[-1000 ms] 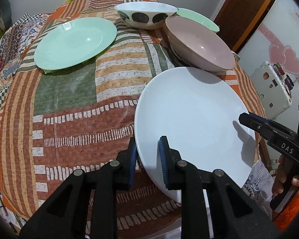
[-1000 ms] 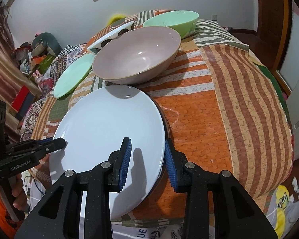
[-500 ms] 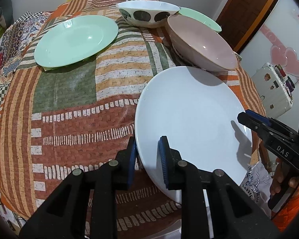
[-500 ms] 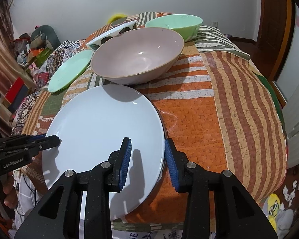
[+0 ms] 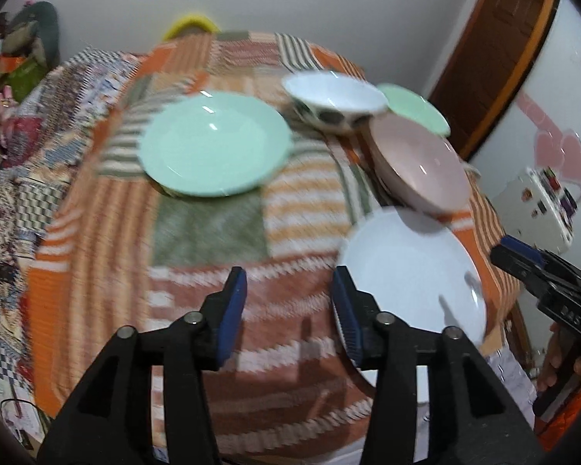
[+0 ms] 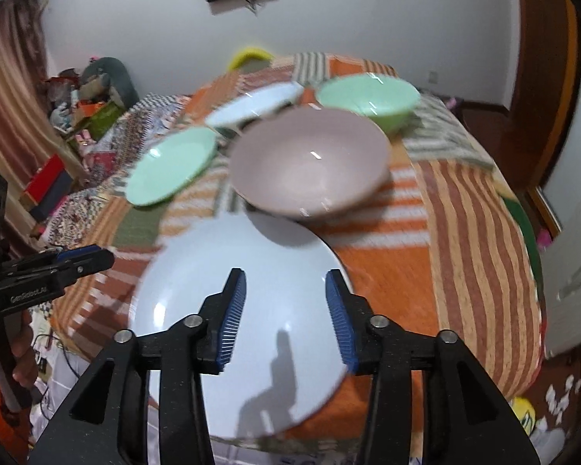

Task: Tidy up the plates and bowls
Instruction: 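Close the left gripper on the mint-green plate rim while the right gripper grips it too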

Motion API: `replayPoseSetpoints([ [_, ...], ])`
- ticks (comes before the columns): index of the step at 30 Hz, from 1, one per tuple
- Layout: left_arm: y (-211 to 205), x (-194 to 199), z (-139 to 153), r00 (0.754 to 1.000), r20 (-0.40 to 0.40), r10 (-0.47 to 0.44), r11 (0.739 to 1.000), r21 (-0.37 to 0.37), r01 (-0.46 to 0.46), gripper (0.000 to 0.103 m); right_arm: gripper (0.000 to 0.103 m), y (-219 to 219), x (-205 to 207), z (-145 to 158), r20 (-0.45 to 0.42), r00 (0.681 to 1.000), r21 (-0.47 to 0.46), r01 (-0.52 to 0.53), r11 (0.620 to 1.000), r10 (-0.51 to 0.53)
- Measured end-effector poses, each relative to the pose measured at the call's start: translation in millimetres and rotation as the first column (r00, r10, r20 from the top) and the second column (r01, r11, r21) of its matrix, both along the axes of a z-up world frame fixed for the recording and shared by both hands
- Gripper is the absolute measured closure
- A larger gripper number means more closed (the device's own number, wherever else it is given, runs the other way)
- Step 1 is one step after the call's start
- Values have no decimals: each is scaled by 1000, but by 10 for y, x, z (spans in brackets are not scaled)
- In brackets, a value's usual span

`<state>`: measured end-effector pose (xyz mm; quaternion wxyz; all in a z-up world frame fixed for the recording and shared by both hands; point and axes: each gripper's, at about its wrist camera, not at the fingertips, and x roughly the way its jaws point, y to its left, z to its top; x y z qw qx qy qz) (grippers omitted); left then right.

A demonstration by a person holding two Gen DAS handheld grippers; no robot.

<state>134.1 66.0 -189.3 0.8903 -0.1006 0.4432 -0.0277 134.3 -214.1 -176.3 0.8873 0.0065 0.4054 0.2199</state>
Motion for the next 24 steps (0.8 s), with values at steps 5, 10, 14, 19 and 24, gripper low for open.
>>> replayPoseSetpoints([
  [5,457,115,139,995,32,99,995,23,-100,53,50,334,85,148,44,997,32,-61,998,60],
  [10,866,271,174,987,43,156,987,33,-158,53,50,731,238,141,53,990,24,-134,991,133],
  [14,1070,453,117,987,29,160,987,24,-161,53,50,1039,401,88,47,984,13,-170,985,169],
  [19,1191,794,-56,992,3,125,990,62,-125,53,50,1354,676,-37,33,987,-29,-158,987,158],
  [24,1332,1130,-308,991,-24,129,989,71,-127,53,50,1533,971,-154,-18,988,-27,-154,988,154],
])
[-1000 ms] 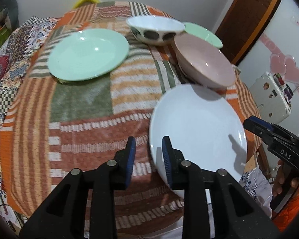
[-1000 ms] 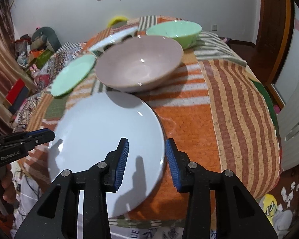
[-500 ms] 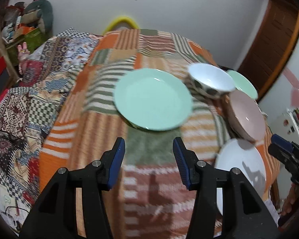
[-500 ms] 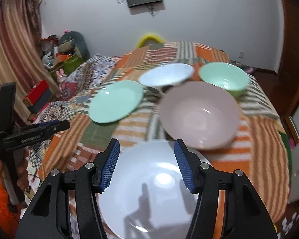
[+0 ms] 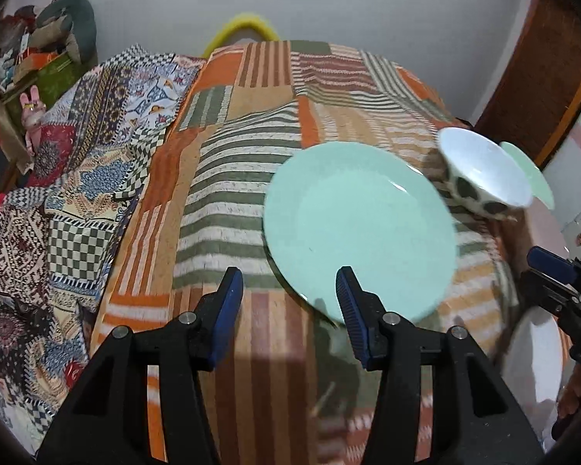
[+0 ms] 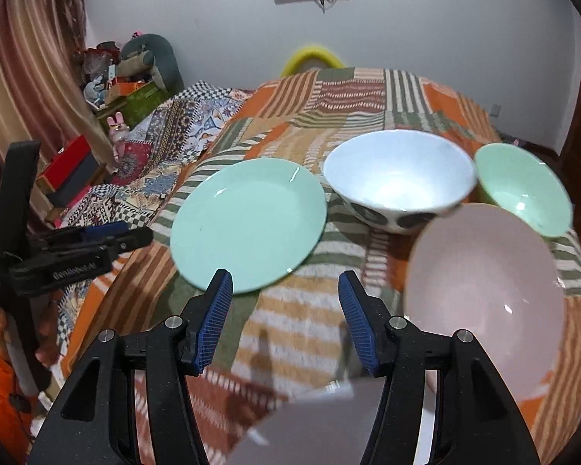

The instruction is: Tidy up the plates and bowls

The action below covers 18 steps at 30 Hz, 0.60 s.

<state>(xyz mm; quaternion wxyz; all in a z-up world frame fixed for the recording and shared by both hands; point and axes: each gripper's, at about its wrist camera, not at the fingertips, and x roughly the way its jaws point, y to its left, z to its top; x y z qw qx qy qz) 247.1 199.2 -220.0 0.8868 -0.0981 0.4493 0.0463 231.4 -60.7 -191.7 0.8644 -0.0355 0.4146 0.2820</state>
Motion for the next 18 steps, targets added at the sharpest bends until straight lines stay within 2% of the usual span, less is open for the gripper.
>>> replayPoseSetpoints([
  [4,153,237,-176,1000,-11,21,999,-27,-22,54,50,79,187,-102,-67,998,3,7,1000,-6],
  [7,222,365,-238,1000,2,22,999,-44,-22,58,53,131,284,-177,-100,995,-1,15,1000,-15],
  [9,270,452,-285,1000,0,16,998,-68,-16,67,62,163,345,-233,-121,992,-16,22,1000,-23],
  [12,329,569,-352,1000,-11,12,996,-90,-13,78,68,210,425,-319,-154,988,-27,21,999,-25],
  [13,349,608,-378,1000,-12,6,994,-105,-7,79,70,224,447,-345,-163,986,-35,19,999,-24],
  [16,369,656,-392,1000,-2,-14,990,-140,14,88,72,253,475,-385,-168,985,-57,19,998,-28],
  [18,355,666,-396,1000,-3,-22,989,-145,21,90,72,265,489,-398,-172,985,-61,18,998,-28],
])
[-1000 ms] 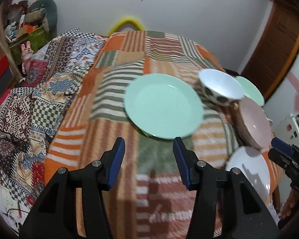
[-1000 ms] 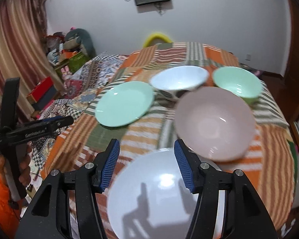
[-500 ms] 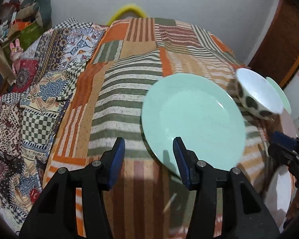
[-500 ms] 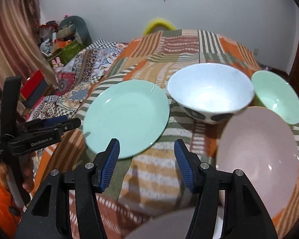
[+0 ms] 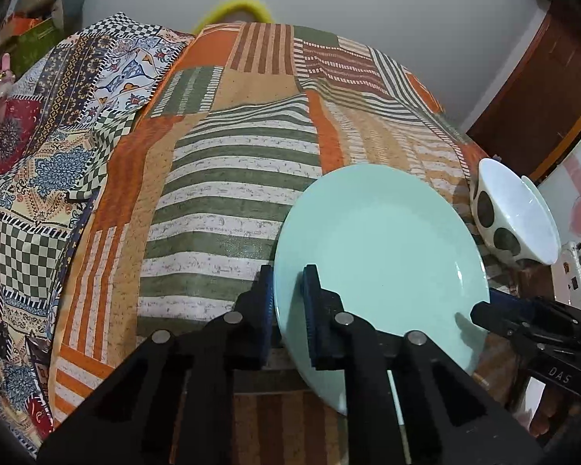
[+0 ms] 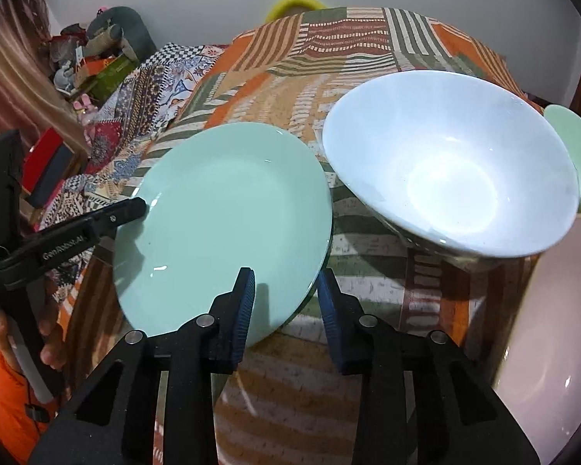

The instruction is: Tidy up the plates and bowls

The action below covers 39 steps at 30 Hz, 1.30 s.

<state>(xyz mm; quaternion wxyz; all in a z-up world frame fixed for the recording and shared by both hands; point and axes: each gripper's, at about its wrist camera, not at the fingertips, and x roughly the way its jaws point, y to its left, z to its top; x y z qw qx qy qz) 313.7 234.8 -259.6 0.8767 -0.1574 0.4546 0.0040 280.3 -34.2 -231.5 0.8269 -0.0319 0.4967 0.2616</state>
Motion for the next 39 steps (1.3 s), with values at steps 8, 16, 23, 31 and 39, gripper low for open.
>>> replayPoseSetpoints([
  [8,-11,-244,17,999,-35,-10,1000,0,10,90,72,-24,-25,-6,-27,1000,12,-13,1000,13],
  [16,-6,-784,17,998,-67,-10,1000,-24,9,89,72,41,-105,-27,-45,997,26,-58,998,59],
  [23,-33,-949,8,996,-79,-29,999,-18,27,88,72,71,-146,-50,-44,993,3,-113,994,113],
  [31,-7,-867,-51,997,-74,-17,999,-34,15,85,73,134,-117,-97,-49,991,-19,-128,992,127],
  [39,-68,-909,-6,997,-70,-19,1000,0,19,84,72,136,-209,-45,-25,993,-28,-117,993,116],
])
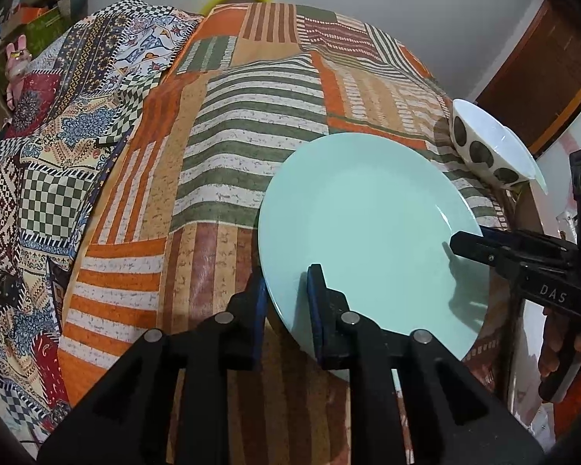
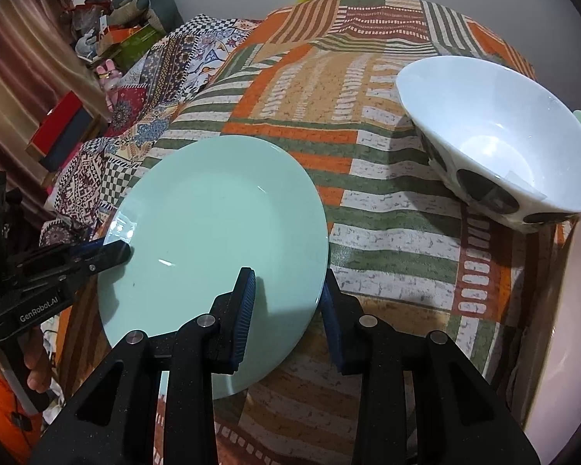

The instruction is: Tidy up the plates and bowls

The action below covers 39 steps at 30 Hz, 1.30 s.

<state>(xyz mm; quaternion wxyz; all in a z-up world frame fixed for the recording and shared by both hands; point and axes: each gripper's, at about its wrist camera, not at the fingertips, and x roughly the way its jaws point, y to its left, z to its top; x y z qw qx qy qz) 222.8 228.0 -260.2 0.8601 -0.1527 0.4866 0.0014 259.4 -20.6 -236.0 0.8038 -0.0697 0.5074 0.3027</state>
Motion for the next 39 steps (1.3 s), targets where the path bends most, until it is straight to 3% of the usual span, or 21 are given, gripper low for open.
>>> replayPoseSetpoints([
  [6,-50,-130,140,1000,23,9,1000,-7,-8,84,72,-41,-124,151,52,999,6,-13,1000,13],
  [26,-632,-790,1131,985,169,-30,997,72,18,84,72,-597,-708,832,187,982,143,9,990,-36],
  [39,-1190,-1118,1362,978,184,-99,991,107,81,84,72,-1144,-1056,934,204,974,201,56,978,-98],
])
